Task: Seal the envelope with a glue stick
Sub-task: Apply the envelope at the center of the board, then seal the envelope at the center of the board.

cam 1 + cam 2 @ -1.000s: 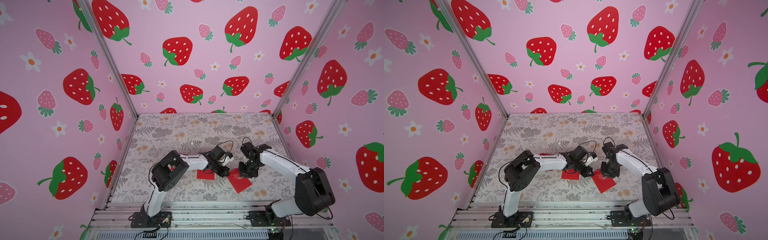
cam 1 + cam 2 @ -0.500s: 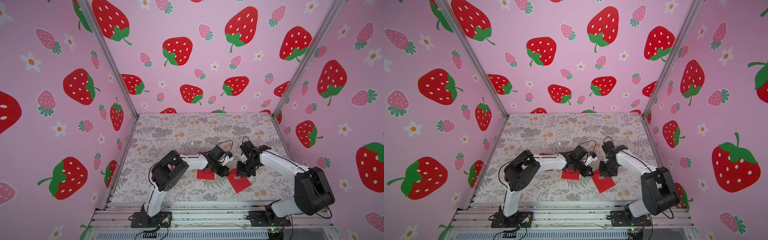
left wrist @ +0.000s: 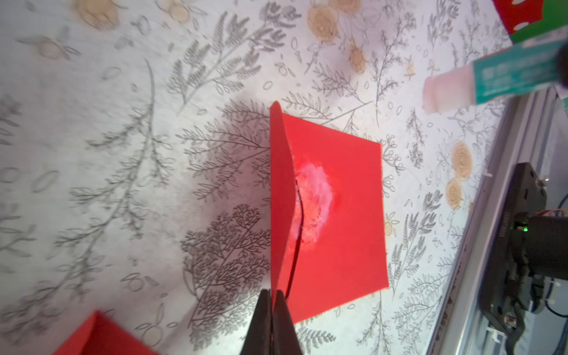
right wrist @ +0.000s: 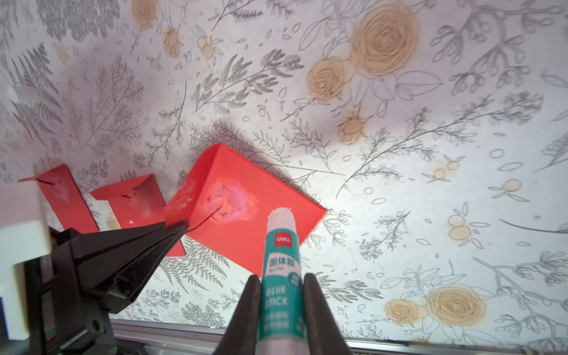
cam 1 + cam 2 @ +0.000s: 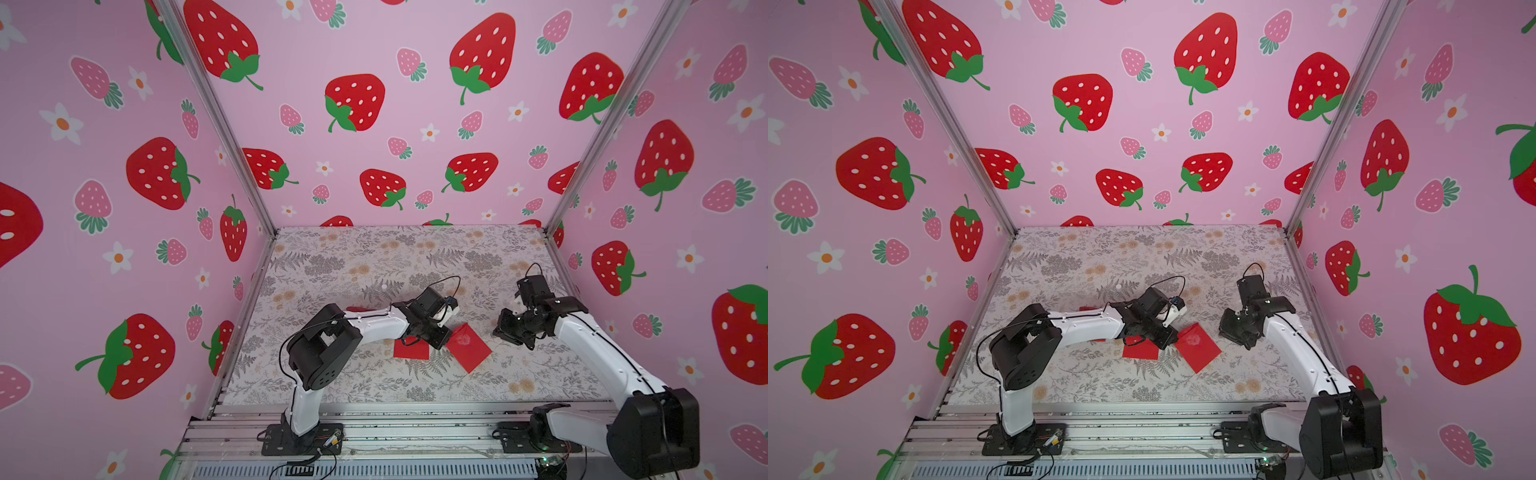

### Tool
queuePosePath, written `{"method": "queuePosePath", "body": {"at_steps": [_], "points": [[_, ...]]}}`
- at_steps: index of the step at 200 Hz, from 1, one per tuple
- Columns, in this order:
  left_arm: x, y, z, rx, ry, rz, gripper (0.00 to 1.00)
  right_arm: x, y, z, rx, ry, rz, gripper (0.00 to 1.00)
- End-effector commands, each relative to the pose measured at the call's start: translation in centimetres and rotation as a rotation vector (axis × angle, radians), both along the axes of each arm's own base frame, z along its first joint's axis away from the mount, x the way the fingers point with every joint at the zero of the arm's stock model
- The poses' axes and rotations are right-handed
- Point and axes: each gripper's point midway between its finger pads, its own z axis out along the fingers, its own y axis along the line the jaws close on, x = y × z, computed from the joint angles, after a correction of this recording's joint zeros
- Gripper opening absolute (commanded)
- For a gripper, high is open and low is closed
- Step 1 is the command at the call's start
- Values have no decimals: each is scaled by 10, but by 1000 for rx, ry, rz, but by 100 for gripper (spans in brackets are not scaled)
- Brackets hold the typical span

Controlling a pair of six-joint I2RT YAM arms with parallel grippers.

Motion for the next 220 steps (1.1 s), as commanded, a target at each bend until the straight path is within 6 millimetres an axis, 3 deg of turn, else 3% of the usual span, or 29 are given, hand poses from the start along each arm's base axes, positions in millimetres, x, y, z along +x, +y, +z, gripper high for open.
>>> {"method": "queuePosePath", "body": {"at_steps": [1,15,25,39,96,142,220], "points": [[1,9,-7,52,-1,-30,0,-4,-8,-6,5,16,2,0],[-2,5,-6,42,17,-57,4,-1,-12,-5,7,8,-3,0],[-2,3,-5,39,21,-59,17,0,-14,-5,11,4,-8,0],[0,0,0,27,18,-63,22,3,-17,-4,15,-5,-10,0],[19,-12,18,-14,19,-47,27,10,-22,-3,29,-27,-10,0],[26,-17,17,-15,41,-43,24,11,-22,-3,48,-31,-2,0],[24,-24,9,-22,92,-62,10,13,-20,-2,77,-39,-5,0]]}}
